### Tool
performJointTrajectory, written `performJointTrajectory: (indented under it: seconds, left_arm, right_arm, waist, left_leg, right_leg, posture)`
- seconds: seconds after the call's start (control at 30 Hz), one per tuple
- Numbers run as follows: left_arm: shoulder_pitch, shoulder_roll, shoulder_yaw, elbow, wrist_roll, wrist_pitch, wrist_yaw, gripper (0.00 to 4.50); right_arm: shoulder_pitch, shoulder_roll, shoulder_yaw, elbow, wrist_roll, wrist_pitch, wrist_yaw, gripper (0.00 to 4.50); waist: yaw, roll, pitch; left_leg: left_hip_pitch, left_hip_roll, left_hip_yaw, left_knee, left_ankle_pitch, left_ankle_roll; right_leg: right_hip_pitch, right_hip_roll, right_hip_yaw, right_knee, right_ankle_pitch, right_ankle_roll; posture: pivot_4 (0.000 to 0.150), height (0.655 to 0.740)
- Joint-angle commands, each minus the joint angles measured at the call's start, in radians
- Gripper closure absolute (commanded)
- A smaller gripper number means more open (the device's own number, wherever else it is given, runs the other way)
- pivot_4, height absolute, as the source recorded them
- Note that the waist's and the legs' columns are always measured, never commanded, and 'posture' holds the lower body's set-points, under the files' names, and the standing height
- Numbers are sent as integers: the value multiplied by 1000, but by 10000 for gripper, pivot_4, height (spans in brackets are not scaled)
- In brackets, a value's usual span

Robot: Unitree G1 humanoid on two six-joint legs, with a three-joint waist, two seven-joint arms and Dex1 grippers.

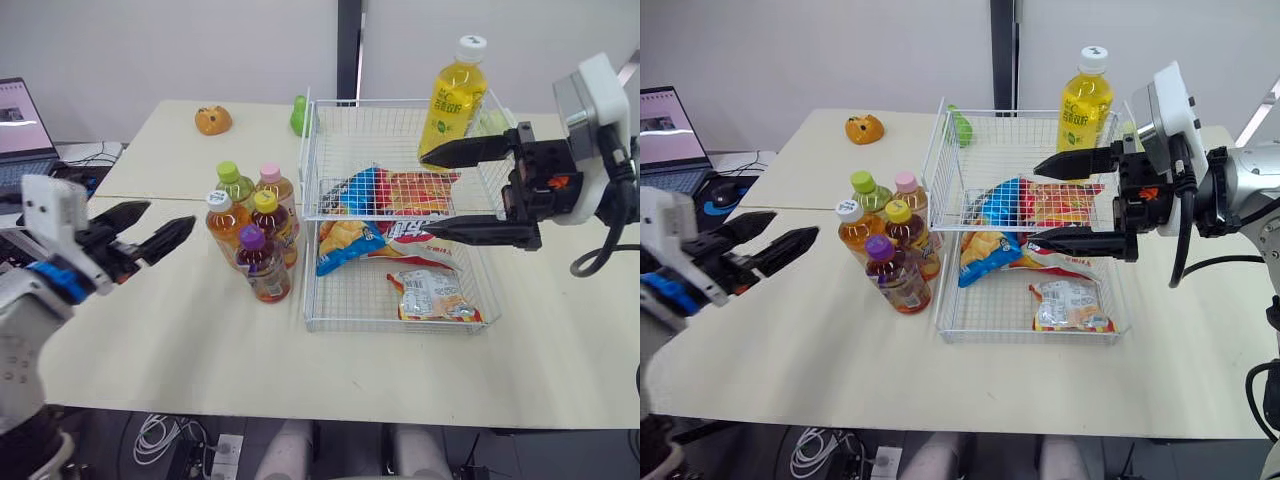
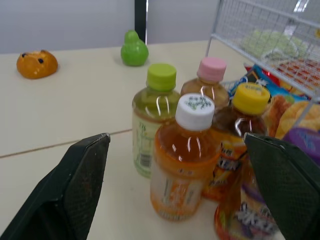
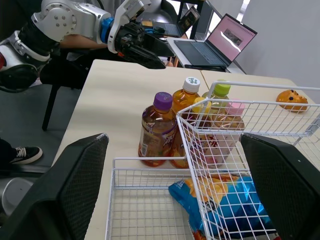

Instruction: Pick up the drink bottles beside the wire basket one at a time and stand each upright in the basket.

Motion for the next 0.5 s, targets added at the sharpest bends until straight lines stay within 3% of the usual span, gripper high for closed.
performJointTrajectory:
  seconds: [0.03, 0.2, 0.5]
  left_arm:
    - [-36, -41, -54, -78, 13, -6, 144, 473]
    - [-96, -104, -157, -78, 53, -13, 299, 473]
    - [-126, -109, -271, -2, 125, -88, 376, 473]
  right_arm:
    - [-15, -12, -47, -13, -2, -7, 10, 0]
    - [-30, -10, -46, -16, -2, 6, 5, 0]
    - [-52, 5, -38, -30, 5, 30, -18, 0]
  waist:
    - [-1, 0, 0]
    - [-3, 0, 0]
    - [-3, 0, 0]
  left_leg:
    - [0, 0, 0, 0, 0, 0]
    - [0, 0, 1, 0, 0, 0]
    - [0, 0, 1, 0, 0, 0]
  right_leg:
    - [0, 0, 0, 0, 0, 0]
    - [0, 0, 0, 0, 0, 0]
    - [0, 0, 1, 0, 0, 0]
  posture:
    - [1500, 7400]
    - [1500, 7400]
    - [1500, 7400]
